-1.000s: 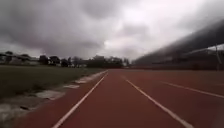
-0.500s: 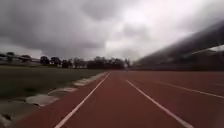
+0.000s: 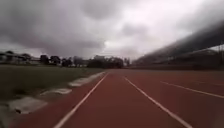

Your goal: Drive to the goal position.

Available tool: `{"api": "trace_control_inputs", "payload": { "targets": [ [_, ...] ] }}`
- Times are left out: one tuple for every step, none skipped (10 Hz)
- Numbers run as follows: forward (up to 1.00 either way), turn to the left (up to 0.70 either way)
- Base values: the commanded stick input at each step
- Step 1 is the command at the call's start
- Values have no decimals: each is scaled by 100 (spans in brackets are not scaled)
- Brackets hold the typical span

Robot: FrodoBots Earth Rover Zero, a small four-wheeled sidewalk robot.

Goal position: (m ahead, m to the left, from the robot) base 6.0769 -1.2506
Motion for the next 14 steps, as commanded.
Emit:
{"api": "trace_control_inputs", "payload": {
  "targets": [
    [70,0],
    [70,0],
    [70,0],
    [70,0],
    [70,0],
    [70,6],
    [70,-35],
    [70,-35],
    [70,-35],
    [70,-35],
    [70,-35],
    [70,-12],
    [70,14],
    [70,11]
  ]
}}
